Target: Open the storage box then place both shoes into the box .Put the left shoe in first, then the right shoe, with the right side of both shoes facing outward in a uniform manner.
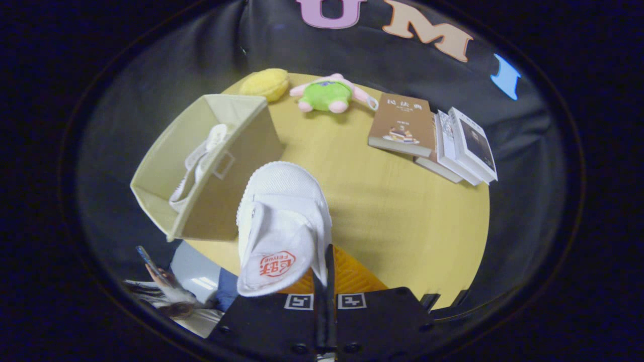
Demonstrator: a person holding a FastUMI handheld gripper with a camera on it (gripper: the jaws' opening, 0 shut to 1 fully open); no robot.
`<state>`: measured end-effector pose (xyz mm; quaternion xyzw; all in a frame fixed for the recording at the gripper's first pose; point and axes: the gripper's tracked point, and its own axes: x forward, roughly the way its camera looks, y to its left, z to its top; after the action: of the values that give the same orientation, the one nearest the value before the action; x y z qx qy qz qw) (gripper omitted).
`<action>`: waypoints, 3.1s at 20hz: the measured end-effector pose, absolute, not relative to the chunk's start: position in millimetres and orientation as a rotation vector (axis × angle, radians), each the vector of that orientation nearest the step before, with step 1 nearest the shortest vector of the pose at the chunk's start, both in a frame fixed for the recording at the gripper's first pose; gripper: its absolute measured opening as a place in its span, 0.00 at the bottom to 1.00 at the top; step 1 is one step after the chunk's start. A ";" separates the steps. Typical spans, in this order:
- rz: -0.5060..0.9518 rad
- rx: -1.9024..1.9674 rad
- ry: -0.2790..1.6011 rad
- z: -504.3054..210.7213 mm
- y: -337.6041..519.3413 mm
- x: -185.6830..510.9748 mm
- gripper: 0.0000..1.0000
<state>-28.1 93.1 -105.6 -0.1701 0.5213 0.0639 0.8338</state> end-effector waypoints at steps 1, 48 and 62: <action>0.160 -0.349 1.095 -97.1 113.6 -28.1 0.04; 0.167 -0.157 0.384 -72.8 181.8 45.0 0.99; 0.068 -0.286 -0.097 0.6 83.2 64.8 0.99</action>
<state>64.8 83.2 0.6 -0.1426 -0.0485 0.0340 0.9880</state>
